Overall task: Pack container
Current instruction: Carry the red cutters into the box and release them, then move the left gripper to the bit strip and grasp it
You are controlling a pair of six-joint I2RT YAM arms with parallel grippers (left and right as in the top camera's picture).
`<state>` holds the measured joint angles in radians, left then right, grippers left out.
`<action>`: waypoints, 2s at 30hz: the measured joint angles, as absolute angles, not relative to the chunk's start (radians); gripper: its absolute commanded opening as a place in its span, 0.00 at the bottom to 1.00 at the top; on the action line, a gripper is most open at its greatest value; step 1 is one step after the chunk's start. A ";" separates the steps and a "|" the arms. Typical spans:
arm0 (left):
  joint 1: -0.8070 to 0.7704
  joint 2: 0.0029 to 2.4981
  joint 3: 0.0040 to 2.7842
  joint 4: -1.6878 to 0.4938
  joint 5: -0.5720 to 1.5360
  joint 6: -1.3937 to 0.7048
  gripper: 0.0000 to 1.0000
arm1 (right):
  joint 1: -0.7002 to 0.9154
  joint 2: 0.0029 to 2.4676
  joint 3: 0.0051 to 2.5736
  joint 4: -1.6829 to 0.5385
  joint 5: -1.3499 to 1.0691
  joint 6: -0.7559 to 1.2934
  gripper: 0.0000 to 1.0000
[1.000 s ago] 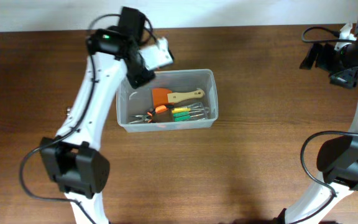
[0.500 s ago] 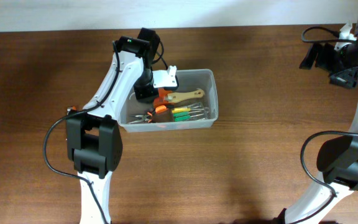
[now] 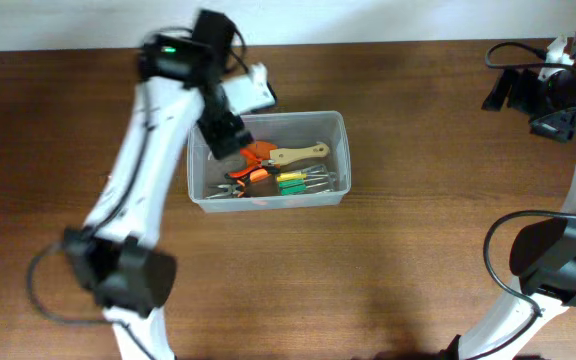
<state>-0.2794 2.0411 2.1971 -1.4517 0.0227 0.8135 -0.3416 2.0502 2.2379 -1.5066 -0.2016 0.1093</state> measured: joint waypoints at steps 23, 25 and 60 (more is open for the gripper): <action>0.336 2.186 1.882 -1.326 0.023 0.262 0.95 | -0.342 2.050 2.238 -1.499 -0.202 0.110 0.98; 0.334 2.227 1.877 -1.308 0.024 0.257 0.95 | -0.342 2.050 2.238 -1.498 -0.202 0.109 0.99; 0.334 2.340 1.855 -1.210 -0.036 0.239 0.37 | -0.342 2.050 2.238 -1.496 -0.202 0.109 0.98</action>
<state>0.3336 2.3398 1.8553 -1.2102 -0.0360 0.2386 -0.3416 2.0502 2.2379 -1.4960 -0.2020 0.1093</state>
